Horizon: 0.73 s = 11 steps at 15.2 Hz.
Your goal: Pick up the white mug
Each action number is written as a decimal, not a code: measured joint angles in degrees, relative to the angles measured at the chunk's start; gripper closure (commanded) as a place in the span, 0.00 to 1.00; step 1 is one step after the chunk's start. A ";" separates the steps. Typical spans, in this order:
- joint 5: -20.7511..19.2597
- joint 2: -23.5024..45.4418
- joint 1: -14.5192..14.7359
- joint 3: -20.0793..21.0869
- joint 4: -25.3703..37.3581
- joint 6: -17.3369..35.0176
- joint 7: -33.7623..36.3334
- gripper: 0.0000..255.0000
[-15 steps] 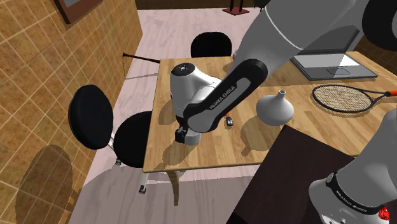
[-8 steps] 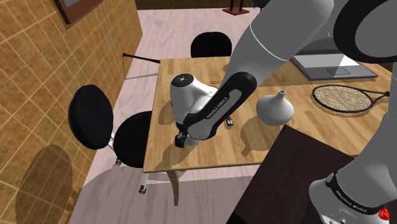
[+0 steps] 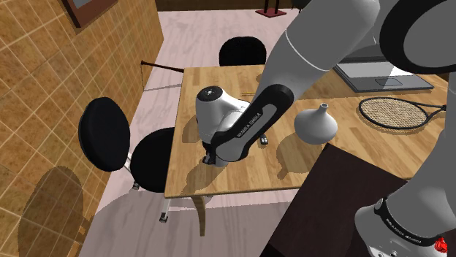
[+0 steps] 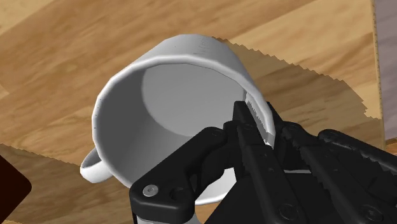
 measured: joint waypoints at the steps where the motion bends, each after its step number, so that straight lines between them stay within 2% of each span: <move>1: 0.00 0.00 0.00 0.00 0.00 0.00 0.00 1.00; 6: 0.17 -0.93 -0.09 0.17 -0.34 -0.61 -0.11 1.00; 11: 0.95 -4.05 -0.61 0.82 -0.68 -3.37 -0.83 1.00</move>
